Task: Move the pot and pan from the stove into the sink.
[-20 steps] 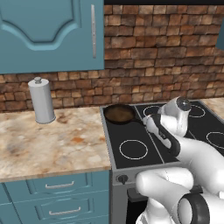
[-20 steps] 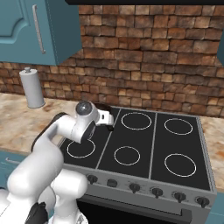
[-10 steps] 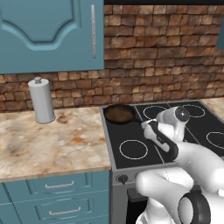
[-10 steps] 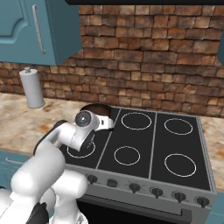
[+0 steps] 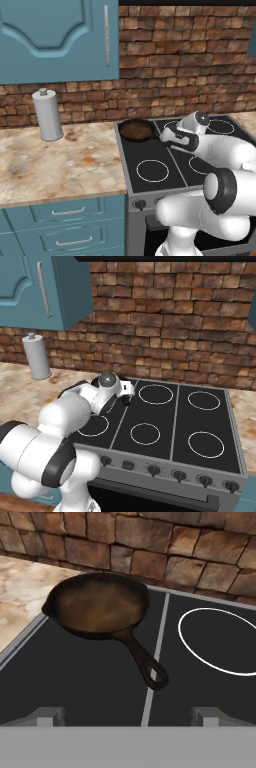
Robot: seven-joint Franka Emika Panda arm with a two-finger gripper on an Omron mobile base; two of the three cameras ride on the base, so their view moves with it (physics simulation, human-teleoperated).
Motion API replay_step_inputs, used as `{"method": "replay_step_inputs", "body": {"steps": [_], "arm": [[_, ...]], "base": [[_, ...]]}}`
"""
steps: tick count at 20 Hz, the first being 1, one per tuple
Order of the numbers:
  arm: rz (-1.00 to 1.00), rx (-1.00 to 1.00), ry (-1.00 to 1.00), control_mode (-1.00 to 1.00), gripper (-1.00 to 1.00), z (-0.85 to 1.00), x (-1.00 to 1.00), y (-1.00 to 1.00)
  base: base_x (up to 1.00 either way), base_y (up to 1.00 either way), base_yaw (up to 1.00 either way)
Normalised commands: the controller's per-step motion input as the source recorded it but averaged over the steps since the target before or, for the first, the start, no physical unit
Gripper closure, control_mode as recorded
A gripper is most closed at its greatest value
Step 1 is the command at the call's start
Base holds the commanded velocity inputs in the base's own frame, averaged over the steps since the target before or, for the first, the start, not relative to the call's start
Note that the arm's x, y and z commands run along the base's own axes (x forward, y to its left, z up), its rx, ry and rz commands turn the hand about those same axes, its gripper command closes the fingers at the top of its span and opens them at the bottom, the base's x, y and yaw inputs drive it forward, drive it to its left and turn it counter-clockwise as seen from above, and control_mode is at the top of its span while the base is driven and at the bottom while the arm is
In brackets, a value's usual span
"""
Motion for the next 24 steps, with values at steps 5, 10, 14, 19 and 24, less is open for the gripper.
{"method": "replay_step_inputs", "body": {"steps": [5,10,14,19,24], "arm": [[0.01,0.00,0.00,-1.00,-1.00,-0.02,0.03,0.00],[0.00,-0.04,0.06,-1.00,-1.00,-0.04,0.25,0.02],[0.00,-0.08,0.07,-1.00,-1.00,-0.11,0.21,0.08],[0.00,0.00,0.01,-1.00,-1.00,-0.02,0.02,0.00],[0.00,-0.01,0.02,-1.00,-1.00,-0.21,0.20,0.00]], "base": [[0.00,0.00,0.00],[0.00,0.00,0.00],[0.00,0.00,0.00],[0.00,0.00,0.00],[0.00,0.00,0.00]]}}
